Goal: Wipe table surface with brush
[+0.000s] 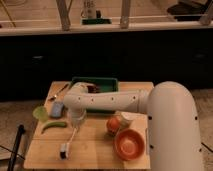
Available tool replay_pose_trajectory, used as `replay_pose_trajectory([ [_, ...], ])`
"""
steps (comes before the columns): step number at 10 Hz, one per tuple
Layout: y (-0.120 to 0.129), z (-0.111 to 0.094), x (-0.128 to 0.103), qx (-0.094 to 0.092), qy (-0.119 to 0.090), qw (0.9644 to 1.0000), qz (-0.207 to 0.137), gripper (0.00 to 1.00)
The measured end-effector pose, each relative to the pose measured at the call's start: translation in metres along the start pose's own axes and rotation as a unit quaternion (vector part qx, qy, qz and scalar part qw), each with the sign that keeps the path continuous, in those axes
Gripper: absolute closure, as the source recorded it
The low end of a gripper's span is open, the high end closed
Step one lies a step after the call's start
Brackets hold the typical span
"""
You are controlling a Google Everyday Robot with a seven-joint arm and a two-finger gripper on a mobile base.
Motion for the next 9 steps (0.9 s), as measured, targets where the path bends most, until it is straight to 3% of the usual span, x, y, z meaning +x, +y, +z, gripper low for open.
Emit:
replay_pose_trajectory([
  [2, 0.024, 0.005, 0.038, -0.013, 0.011, 0.9984, 0.053, 1.0],
  [5, 0.027, 0.001, 0.068, 0.006, 0.011, 0.9964, 0.083, 1.0],
  [7, 0.014, -0.001, 0.061, 0.02, 0.006, 0.9969, 0.076, 1.0],
  [9, -0.021, -0.002, 0.035, 0.039, -0.008, 0.998, 0.049, 1.0],
])
